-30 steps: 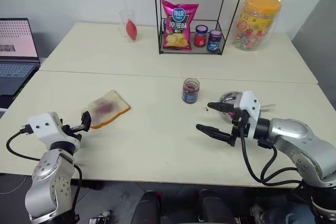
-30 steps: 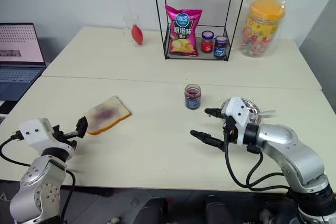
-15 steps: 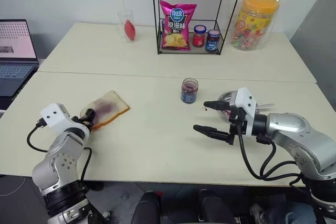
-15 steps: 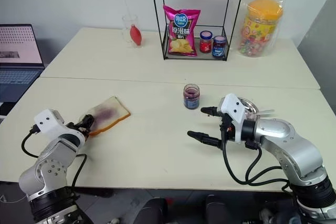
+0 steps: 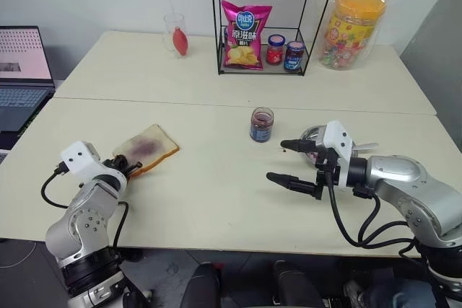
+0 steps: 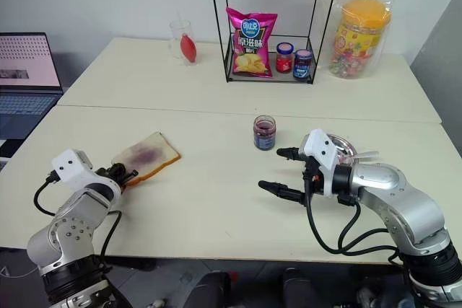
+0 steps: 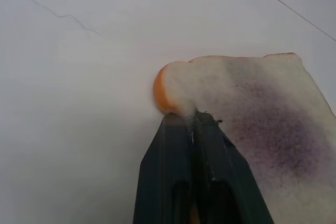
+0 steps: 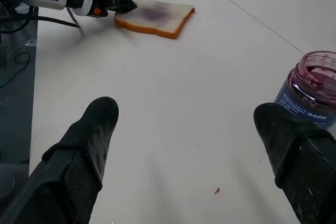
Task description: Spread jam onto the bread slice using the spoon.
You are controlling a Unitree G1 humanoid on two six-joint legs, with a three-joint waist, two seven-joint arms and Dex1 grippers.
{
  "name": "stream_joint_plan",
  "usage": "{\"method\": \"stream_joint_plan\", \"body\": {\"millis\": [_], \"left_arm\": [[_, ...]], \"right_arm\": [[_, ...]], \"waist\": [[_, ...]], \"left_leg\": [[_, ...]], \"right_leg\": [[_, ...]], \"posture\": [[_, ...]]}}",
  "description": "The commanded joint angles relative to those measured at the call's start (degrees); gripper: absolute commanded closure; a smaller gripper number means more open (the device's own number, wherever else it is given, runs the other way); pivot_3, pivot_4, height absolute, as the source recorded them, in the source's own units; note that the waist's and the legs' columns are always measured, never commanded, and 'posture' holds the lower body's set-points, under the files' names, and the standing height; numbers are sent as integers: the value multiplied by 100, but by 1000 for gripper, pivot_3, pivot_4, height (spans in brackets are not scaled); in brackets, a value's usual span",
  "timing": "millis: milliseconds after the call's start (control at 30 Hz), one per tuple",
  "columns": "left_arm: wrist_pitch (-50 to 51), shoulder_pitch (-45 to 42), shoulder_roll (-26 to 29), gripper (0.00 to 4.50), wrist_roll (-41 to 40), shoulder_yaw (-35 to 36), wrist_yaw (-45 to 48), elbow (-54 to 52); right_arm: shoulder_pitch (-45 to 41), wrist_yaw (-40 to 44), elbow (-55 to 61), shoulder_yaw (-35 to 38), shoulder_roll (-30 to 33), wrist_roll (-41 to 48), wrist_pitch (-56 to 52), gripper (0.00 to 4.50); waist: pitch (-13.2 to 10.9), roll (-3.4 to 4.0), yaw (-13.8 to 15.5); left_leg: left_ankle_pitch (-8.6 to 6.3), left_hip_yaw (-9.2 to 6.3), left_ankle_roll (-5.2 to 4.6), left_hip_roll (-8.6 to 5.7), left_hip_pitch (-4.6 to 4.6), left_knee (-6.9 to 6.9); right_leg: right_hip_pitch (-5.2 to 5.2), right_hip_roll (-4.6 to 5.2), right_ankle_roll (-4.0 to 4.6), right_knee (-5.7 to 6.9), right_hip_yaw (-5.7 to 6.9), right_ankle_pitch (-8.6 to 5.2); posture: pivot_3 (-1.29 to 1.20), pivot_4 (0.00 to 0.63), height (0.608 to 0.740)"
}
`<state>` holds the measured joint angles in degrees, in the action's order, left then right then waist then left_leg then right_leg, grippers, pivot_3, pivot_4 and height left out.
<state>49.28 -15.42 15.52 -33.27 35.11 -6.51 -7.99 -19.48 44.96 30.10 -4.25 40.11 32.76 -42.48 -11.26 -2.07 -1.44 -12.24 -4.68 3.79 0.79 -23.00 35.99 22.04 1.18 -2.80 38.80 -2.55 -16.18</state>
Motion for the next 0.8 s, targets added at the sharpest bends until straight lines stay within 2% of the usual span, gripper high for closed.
{"method": "stream_joint_plan", "body": {"millis": [33, 300, 533, 667, 800], "left_arm": [[210, -10, 96, 4473, -403, -170, 445, -329], [1423, -195, 231, 4473, -1974, -353, 1336, -873], [2099, -545, 264, 4473, -3288, -592, 1529, -1111], [2391, -622, 92, 4473, -4505, -968, 1470, -1206], [2337, -391, 74, 4473, -4482, -1509, 1523, -1191]], "right_arm": [[-19, 67, 144, 217, 104, 48, 85, 0], [223, 210, 197, 525, 385, 163, 28, 0], [645, 419, 343, 915, 782, 351, -94, 0], [1067, 568, 399, 1342, 1118, 460, -130, 0], [1314, 560, 520, 1465, 1206, 484, -104, 0]], "waist": [[0, 0, 6], [-3, -5, -1], [-7, -6, -9], [-8, -8, -6], [-8, -8, -8]], "left_leg": [[0, 0, 0, 0, -1, 0], [-1, 0, 0, 0, -8, -2], [-1, 0, 0, 1, -8, -3], [-1, 1, 0, 0, -9, -3], [-1, 2, 0, 0, -8, -3]], "right_leg": [[0, 0, 0, 0, 0, 0], [1, 2, 0, -14, 2, 0], [3, 0, 0, -13, 1, 0], [3, 1, -1, -16, -1, -1], [2, 1, -1, -16, -2, -1]], "posture": [[0, 150, 740], [0, 150, 740], [0, 150, 740], [0, 150, 740], [0, 150, 740]]}}
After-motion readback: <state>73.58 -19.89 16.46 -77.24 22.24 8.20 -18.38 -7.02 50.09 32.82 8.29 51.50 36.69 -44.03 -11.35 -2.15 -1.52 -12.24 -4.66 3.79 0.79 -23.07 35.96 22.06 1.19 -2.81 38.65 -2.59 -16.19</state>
